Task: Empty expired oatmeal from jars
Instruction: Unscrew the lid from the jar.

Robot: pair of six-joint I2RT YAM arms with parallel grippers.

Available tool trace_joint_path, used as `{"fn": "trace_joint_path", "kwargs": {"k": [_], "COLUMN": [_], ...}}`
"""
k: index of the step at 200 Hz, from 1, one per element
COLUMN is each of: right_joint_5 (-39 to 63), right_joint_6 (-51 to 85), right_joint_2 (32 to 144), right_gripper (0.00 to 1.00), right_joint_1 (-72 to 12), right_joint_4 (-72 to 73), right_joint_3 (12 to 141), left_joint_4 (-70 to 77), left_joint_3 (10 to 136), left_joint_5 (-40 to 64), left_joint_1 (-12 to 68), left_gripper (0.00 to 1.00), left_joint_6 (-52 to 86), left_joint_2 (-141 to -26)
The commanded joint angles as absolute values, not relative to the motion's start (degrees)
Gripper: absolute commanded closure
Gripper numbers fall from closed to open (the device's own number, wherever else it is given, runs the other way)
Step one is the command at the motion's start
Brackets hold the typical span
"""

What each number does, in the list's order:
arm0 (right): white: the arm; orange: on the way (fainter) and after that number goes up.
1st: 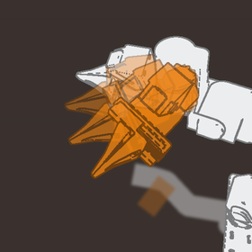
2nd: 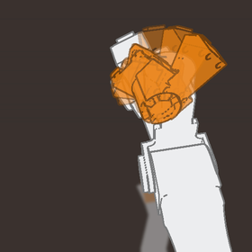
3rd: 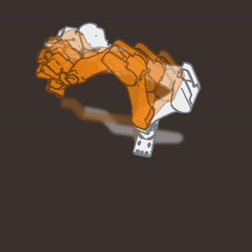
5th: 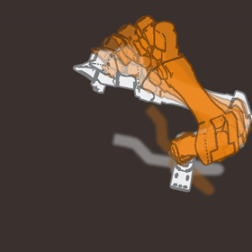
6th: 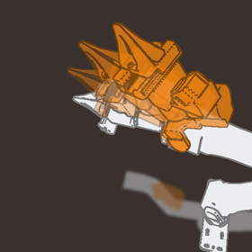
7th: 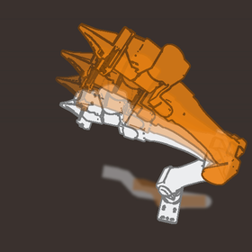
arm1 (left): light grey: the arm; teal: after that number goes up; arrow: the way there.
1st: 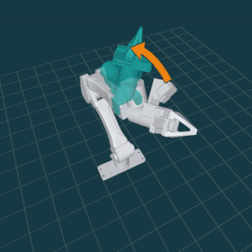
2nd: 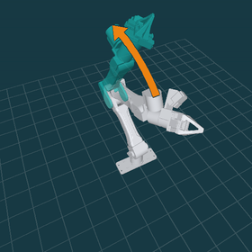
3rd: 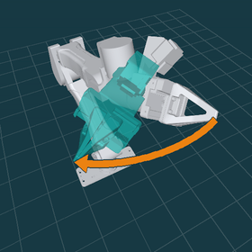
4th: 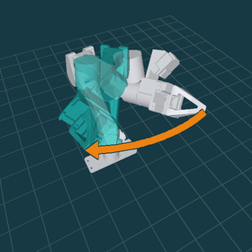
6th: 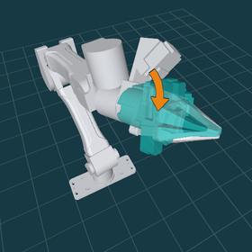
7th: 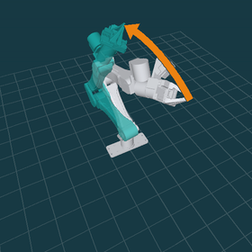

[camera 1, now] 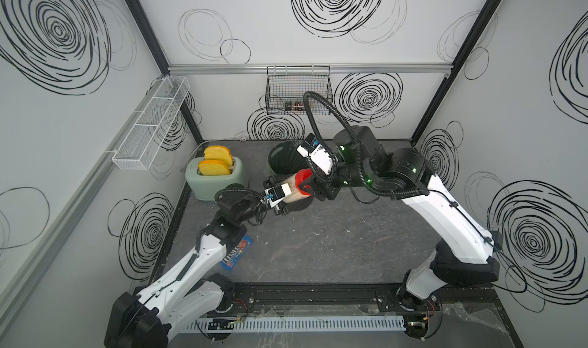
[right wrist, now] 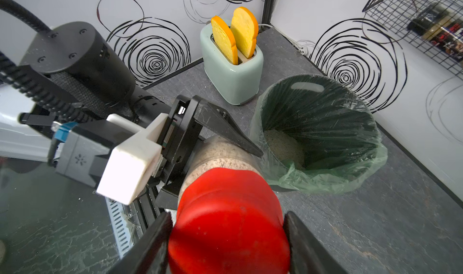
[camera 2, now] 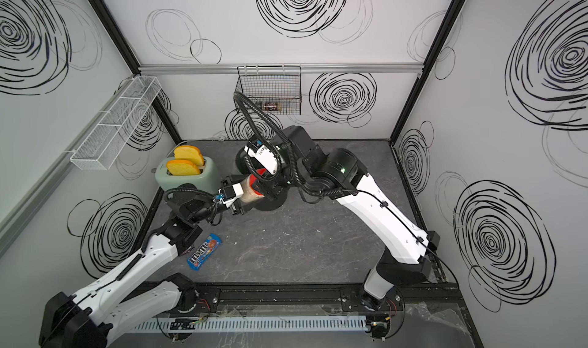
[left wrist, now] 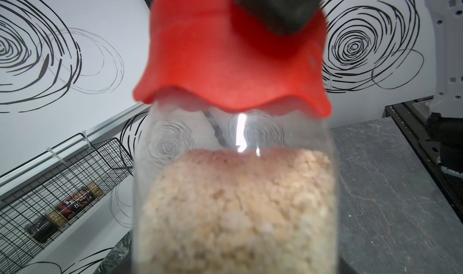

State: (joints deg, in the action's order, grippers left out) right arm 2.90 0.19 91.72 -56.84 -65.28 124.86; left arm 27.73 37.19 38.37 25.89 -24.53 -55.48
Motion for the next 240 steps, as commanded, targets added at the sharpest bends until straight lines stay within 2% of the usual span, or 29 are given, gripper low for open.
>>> {"fn": "trace_joint_path", "kwargs": {"k": [1,51,95,128,156,194,240], "right_joint_5": [1.65,8.71,11.25,3.34,0.37,3.11,9.01], "right_joint_6": [-0.90,4.92,7.47,-0.33,-7.07,-10.66,-7.00], "right_joint_2": [89.41,84.35,84.53,87.94,85.59,79.51,78.66], "right_gripper": [0.52,0.52,0.54,0.54,0.51,0.48,0.49], "right_joint_1": [-55.75,-51.90,-50.14,-53.01,-53.96,-53.36,-50.86], "right_joint_4": [-61.08,-50.87,-49.58,-58.88,-58.95,-48.79,-46.16], "right_joint_3": [125.16,118.67,118.61,123.30,119.20,107.38,109.15], "left_joint_4": [33.31,36.18,36.31,36.21,36.93,36.72,37.70], "left_joint_3": [39.15,39.02,38.83,38.85,39.02,40.23,40.03], "left_joint_5": [43.07,42.64,42.62,42.85,43.90,45.43,44.82], "left_joint_1": [25.68,25.65,25.61,25.51,25.23,25.05,24.90], "left_gripper": [1.00,1.00,1.00,1.00,1.00,1.00,1.00], "left_joint_6": [-23.12,-22.36,-22.26,-22.18,-21.08,-19.84,-19.73], "left_joint_2": [-54.67,-54.67,-54.32,-54.23,-53.93,-54.19,-54.52]}}
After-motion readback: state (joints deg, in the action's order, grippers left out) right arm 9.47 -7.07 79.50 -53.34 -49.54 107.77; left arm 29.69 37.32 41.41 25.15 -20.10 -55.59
